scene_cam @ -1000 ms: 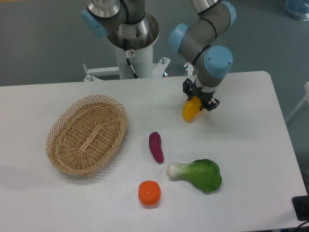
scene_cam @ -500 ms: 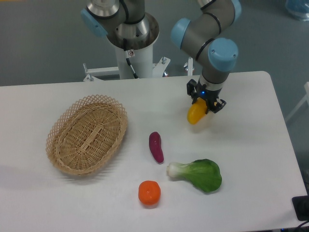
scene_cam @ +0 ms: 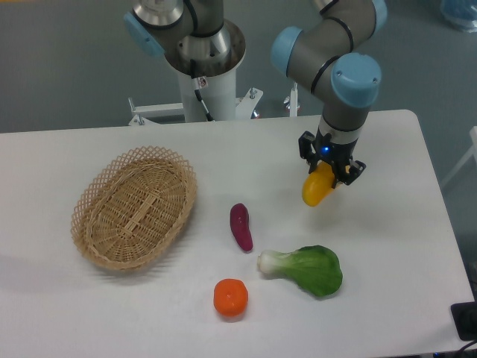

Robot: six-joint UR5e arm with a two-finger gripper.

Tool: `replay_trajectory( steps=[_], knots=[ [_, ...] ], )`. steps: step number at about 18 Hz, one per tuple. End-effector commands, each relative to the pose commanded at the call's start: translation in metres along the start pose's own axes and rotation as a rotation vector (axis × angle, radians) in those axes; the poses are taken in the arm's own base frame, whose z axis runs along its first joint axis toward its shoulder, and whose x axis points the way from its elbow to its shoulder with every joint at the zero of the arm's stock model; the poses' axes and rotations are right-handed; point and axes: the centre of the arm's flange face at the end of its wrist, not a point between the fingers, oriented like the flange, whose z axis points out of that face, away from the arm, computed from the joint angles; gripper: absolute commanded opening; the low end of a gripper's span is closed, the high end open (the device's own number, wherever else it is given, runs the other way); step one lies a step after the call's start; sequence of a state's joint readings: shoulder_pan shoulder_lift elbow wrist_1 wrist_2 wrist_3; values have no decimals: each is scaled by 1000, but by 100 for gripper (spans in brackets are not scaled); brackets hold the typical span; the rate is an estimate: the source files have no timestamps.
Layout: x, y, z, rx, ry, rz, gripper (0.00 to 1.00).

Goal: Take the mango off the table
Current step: 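Lift the grasped mango up off the table, then hold the mango raised above the table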

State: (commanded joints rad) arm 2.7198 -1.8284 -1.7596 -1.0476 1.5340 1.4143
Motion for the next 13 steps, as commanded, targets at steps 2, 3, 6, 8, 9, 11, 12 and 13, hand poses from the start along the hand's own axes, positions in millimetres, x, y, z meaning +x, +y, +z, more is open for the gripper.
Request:
replay_trajectory(
  steps=[2,3,6,8,9,11,12,13],
  knots=[
    [-1,-5,-3,1,7,-2,41],
    [0,-12,-4,1,3,-14,38],
    [-6,-16,-8,1,-10,-47,33],
    [-6,-17,-8,0,-13,-38,33],
    [-7,-17,-9,-1,-15,-36,33],
    [-7,-17,-9,-2,-20,-33,33],
    [-7,-18,-10,-2,-23,-32,33],
    [-7,-18,-10,-2,-26,-30,33]
  ],
)
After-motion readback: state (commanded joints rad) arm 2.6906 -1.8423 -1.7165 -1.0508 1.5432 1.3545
